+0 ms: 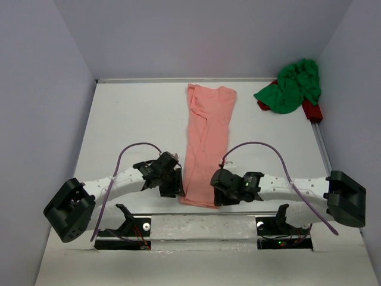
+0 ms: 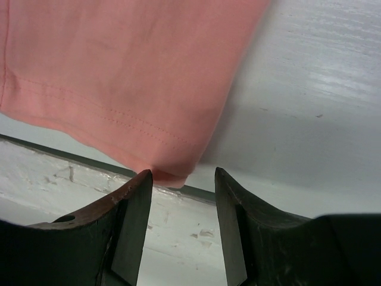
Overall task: Fold and stack the t-shirts
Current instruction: Grab the bottom of the folded rectangular tshirt with both arms
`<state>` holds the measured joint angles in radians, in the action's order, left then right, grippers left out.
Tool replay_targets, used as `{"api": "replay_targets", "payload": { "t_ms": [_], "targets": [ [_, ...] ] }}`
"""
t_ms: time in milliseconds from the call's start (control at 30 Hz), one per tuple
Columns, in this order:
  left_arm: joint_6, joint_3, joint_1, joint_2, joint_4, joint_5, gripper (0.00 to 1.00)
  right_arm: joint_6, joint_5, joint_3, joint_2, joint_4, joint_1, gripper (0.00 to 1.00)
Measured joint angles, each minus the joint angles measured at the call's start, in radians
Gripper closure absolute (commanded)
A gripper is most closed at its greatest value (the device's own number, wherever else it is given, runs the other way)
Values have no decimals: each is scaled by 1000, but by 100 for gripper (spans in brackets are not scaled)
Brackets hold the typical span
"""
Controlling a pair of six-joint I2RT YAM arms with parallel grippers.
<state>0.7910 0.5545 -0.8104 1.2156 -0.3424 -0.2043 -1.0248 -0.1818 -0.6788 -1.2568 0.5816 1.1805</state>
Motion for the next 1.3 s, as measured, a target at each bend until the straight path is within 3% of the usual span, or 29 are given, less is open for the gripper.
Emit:
{"api": "replay_targets", "payload": {
  "t_ms": [100,333,700,800,867,967,1000,1033,1300],
  "targets": [
    [7,-18,0,0,19,-11,52,1,4,1,-38,-24,0,48],
    [21,-39,-1,2,52,-31,83,5,21,-2,-105,-74,0,48],
    [23,-39,-1,34,99,-55,100,2,30,-1,-106,-85,0,49],
    [23,-46,-1,34,115,-60,100,-1,30,-1,-106,-85,0,52],
    [23,-53,-1,34,122,-64,100,-5,29,-1,-106,-84,0,57],
    [24,-60,-2,24,128,-66,100,-19,18,-1,-107,-71,10,78],
    [27,-64,-2,17,128,-65,100,-28,13,-1,-107,-61,18,91],
    [29,-69,-3,6,125,-64,100,-37,5,-2,-110,-49,32,97],
    [69,-72,-40,-107,70,-36,100,-138,-87,-80,-159,93,124,100]
  ]
}}
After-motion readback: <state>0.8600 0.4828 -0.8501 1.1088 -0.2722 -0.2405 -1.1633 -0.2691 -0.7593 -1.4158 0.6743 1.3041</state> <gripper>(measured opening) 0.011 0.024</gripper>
